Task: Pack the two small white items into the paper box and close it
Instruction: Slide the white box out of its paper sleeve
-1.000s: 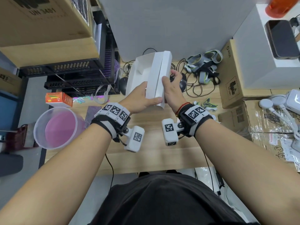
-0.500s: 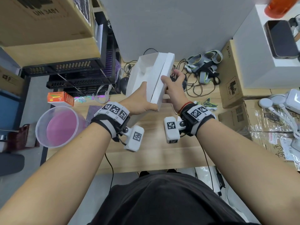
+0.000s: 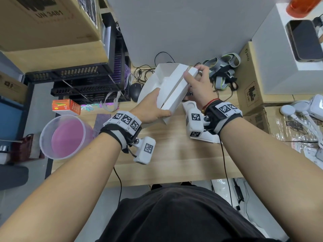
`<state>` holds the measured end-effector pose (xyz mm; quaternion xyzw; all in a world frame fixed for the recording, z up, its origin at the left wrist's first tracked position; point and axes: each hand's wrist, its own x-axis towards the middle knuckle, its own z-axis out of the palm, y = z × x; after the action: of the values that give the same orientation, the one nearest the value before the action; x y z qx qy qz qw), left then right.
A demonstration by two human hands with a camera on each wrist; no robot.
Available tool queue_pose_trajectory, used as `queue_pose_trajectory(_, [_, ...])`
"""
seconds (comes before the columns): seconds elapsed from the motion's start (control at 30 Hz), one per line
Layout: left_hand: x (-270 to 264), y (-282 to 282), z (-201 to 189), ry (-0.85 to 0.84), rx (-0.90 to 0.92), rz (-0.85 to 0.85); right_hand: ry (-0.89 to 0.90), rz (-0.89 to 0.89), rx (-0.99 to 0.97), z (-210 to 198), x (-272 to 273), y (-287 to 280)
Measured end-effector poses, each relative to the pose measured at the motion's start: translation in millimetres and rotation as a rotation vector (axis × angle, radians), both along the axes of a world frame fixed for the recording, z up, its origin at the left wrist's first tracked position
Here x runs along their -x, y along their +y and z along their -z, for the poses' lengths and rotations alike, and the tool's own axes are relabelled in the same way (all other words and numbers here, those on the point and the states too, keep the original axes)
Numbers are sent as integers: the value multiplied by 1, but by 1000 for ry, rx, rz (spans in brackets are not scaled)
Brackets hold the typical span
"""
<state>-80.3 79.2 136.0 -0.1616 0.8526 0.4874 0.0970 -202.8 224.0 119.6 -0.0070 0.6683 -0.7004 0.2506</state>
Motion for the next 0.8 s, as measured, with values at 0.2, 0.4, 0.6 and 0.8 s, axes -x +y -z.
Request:
queue_pose_trajectory(0.2, [3,-1,-1,5,-4,28,-7,-40,-42,-3,1,-2])
queue_pose_trajectory(0.4, [6,1,0,2,5,73,-63,-54,-60,-5,5,-3])
queue_pose_trajectory(0.6, [11,0,0,16,22,79,-105,-35,-39,-7,8,-5])
queue_pose_trajectory(0.8, [25,11,-6,81,-118,-93,-92,-97,46,-2,-4,-22])
